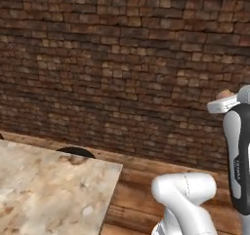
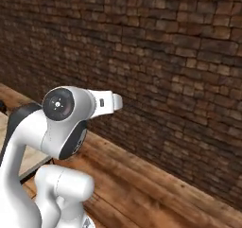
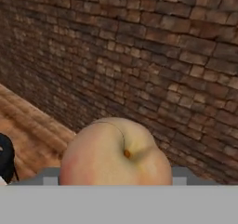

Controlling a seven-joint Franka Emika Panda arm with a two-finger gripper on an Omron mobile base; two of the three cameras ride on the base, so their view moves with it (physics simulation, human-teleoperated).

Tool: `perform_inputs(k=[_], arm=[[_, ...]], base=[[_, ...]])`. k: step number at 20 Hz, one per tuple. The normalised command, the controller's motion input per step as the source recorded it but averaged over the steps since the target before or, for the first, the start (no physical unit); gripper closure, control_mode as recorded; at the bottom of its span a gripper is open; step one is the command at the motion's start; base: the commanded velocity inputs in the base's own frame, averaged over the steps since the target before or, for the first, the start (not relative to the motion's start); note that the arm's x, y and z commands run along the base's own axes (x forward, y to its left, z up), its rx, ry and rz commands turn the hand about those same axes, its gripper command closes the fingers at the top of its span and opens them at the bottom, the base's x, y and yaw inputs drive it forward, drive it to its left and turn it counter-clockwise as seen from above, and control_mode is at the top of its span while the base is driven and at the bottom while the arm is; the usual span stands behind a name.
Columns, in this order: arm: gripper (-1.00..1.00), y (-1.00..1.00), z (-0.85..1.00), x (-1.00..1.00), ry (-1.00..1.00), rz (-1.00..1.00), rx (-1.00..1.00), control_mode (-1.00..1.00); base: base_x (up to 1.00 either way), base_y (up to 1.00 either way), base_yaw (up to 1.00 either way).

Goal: Retrieve the apple and peach from the fridge and place them into the bowl on the dining table.

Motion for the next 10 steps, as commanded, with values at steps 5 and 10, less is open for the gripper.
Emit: perform_inputs(k=[5, 10], arm=[[1.00, 0.00, 0.00, 0.00, 0.00, 0.00, 0.00, 1.00], [1.00, 0.00, 0.00, 0.00, 0.00, 0.00, 0.00, 1.00]], base=[[0.78, -0.28, 0.74], [0.77, -0.40, 0.69]])
